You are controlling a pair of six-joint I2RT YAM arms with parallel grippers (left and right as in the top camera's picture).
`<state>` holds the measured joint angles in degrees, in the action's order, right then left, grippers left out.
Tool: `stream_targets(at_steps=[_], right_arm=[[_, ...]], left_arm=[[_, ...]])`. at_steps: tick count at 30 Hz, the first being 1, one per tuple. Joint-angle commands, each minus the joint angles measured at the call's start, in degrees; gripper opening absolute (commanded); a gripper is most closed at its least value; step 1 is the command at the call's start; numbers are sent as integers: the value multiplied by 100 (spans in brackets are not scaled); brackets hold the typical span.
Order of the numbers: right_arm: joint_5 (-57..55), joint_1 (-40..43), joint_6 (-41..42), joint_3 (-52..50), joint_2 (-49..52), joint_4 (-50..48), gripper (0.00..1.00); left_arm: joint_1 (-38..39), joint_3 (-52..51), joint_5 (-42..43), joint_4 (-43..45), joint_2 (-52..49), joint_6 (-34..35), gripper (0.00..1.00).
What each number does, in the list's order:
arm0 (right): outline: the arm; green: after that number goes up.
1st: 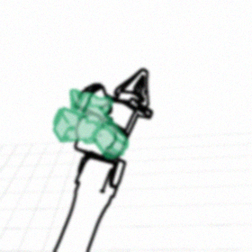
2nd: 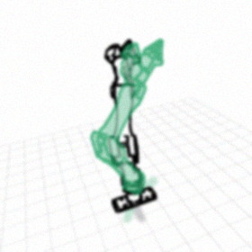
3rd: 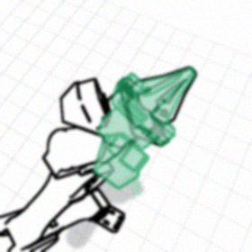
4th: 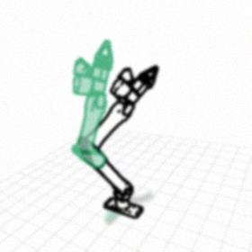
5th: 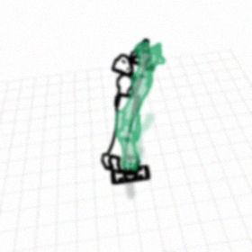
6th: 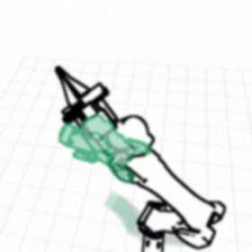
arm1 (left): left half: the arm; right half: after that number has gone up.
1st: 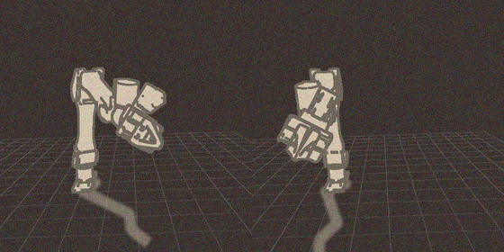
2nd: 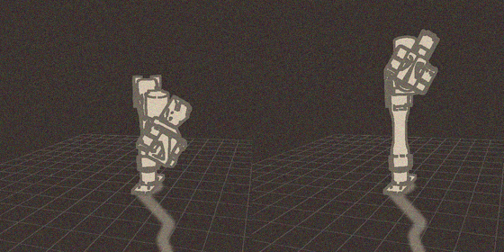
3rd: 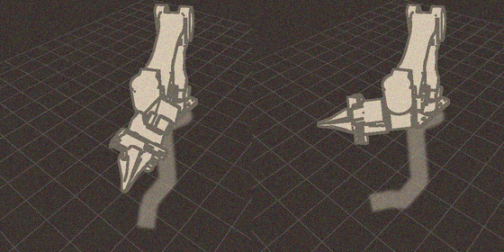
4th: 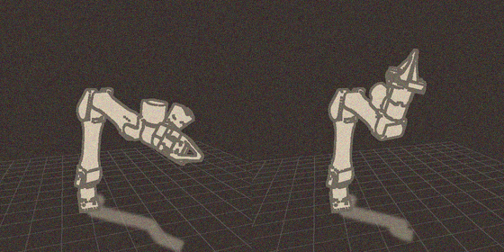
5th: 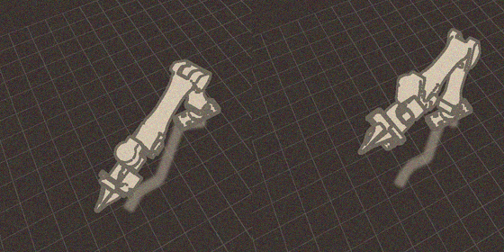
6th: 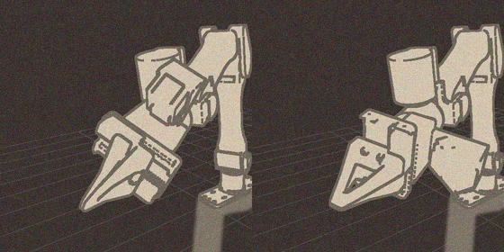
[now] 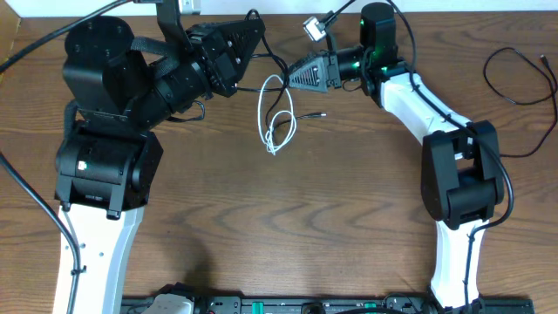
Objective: Untangle cables
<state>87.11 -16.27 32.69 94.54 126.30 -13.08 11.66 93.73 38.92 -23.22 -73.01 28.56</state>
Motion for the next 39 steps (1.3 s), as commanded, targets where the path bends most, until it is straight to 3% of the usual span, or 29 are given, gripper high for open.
stream_targets(at_steps=[1, 11, 14, 18, 22, 25, 26, 28, 35, 39], right_arm=[[243, 13, 94, 48, -50, -22, 78], [243, -96, 7, -4, -50, 87, 76], [166, -291, -313, -229, -42, 105, 70], [-1069, -481, -339, -804, 2, 422, 66], [-2017, -549, -343, -1176, 26, 586, 52], [-2481, -538, -339, -1187, 26, 688, 32], [-2809, -503, -337, -1182, 26, 835, 17], [-3268, -435, -334, -1167, 24, 1123, 1], [-5289, 94, -876, -841, -308, 2942, 1], [-7285, 487, -1182, -525, -870, 4192, 1]], left_arm=[[-35, 142, 74, -46, 2, 26, 7], [-125, 142, 52, -59, 2, -31, 7], [-175, 142, 55, 11, 4, 190, 7], [-175, 144, 61, 184, 37, 236, 7], [-175, 144, 59, 214, 81, 245, 7], [-175, 144, 55, 214, 81, 243, 7], [-175, 144, 52, 216, 81, 240, 7], [-223, 144, 52, 236, 81, 240, 8], [-1106, 142, 52, 208, 81, 238, 7], [-1799, 142, 55, -63, 79, 212, 7]])
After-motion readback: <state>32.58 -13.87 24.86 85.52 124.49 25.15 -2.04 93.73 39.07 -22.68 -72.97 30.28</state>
